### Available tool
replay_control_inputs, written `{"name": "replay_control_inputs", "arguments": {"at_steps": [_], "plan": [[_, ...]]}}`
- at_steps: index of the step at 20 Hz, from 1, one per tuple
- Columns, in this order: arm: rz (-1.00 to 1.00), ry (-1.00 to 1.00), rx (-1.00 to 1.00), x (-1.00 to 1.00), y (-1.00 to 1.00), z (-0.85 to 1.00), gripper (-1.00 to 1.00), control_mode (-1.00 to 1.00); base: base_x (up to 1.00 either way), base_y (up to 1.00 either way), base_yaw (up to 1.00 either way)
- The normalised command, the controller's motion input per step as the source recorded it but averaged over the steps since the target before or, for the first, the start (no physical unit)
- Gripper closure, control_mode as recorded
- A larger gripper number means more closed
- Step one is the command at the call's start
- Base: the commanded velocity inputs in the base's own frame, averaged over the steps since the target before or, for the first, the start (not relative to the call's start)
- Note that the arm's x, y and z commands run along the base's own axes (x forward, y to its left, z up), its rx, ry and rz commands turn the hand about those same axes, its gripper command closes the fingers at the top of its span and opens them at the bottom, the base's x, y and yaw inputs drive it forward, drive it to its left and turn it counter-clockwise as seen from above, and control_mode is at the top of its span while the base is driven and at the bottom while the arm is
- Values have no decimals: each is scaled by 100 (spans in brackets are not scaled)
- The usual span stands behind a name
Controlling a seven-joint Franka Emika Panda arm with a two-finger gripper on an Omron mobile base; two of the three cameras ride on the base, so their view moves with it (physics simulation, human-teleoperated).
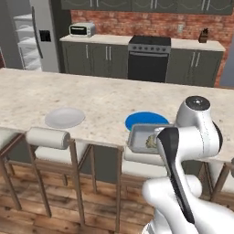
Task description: Place two dumplings into each of the tupperware containers and then place the containers in the fridge.
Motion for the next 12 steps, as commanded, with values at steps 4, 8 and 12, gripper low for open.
{"name": "replay_control_inputs", "arguments": {"at_steps": [4,8,12], "plan": [[0,0,0,0,0,0,100,100,-17,99,3],[0,0,0,0,0,0,100,100,-9,100,0],[0,0,0,0,0,0,100,100,0,100,0]]}}
